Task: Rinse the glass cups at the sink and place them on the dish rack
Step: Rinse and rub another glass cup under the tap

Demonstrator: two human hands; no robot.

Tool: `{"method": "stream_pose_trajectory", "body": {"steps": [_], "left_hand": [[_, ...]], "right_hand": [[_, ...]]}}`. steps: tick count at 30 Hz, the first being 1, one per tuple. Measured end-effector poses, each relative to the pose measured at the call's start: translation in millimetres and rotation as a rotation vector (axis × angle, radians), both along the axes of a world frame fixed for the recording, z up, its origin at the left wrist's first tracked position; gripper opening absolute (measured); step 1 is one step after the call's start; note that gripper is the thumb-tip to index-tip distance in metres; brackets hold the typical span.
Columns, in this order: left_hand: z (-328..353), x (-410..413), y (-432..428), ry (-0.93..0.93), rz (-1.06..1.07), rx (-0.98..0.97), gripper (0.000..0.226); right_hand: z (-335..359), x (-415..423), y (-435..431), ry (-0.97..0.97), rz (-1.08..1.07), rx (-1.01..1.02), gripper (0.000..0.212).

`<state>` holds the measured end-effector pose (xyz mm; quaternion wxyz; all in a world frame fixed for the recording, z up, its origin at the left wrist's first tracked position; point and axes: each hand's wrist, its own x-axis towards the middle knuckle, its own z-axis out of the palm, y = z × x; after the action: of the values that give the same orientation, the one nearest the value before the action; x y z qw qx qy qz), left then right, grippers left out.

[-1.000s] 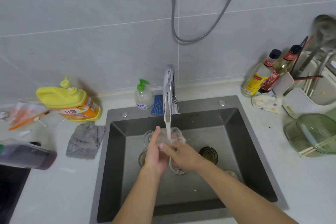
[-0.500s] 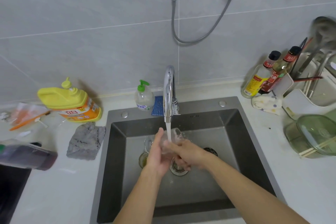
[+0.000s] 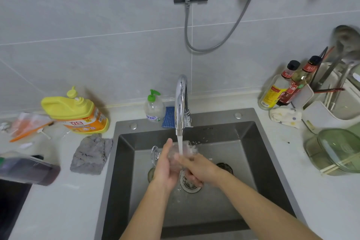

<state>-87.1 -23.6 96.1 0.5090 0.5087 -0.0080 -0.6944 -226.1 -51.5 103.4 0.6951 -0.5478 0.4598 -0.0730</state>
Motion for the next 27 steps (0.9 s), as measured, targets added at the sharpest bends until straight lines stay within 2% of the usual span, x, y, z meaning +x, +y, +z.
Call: {"method": "stream_pose_trajectory", "body": {"steps": [2,4,5,7,10,11,13,14,19,21,22,24,25,27], "left_hand": [[5,3,-2,-0.003,0.025,0.011,0.051],[5,1,-3,0.005,0.044,0.027,0.048],[5,-2,-3,0.001,0.043,0.029,0.048],[5,-11,-3,-0.005,0.015,0.043,0.051],[7,-11,-4,0.000,-0.008,0.068,0.057],[7,-9,-4,0.000,-0.010,0.074,0.057],[7,-6,-3,0.009,0.005,0.096,0.055],[8,-6,-2,0.006,0.021,0.105,0.055],[15,-8,-4,0.097,0.070,0.127,0.063],[17,-6,-6,0.129,0.065,0.161,0.062],[17,-4,-7,0.134,0.034,0.190,0.062],[14,-2,-7,0.104,-0.074,0.229,0.061],[11,-2,-5,0.064,-0.131,0.249,0.058],[5,-4,0,-0.016,-0.246,0.283,0.061]], "right_hand": [[-1,-9,-6,0.161,0.176,-0.277,0.031],[-1,-11,-8,0.260,0.207,-0.476,0.006],[0,-7,-6,0.274,0.178,-0.519,0.020],[4,3,-3,0.234,0.054,-0.438,0.038],[11,2,-6,0.196,0.100,-0.304,0.033],[10,-3,-9,0.247,0.168,-0.336,0.030],[4,-10,-14,0.428,0.269,-0.520,0.047],[0,-11,-12,0.469,0.250,-0.593,0.051],[-3,-5,1,0.434,0.081,-0.713,0.042],[-5,-9,5,0.395,-0.011,-0.767,0.064],[-7,-10,7,0.338,-0.062,-0.749,0.078],[-9,-11,10,0.167,-0.117,-0.565,0.101],[-12,-12,10,0.091,-0.116,-0.454,0.104],[-14,-14,6,0.035,-0.082,-0.349,0.086]]}}
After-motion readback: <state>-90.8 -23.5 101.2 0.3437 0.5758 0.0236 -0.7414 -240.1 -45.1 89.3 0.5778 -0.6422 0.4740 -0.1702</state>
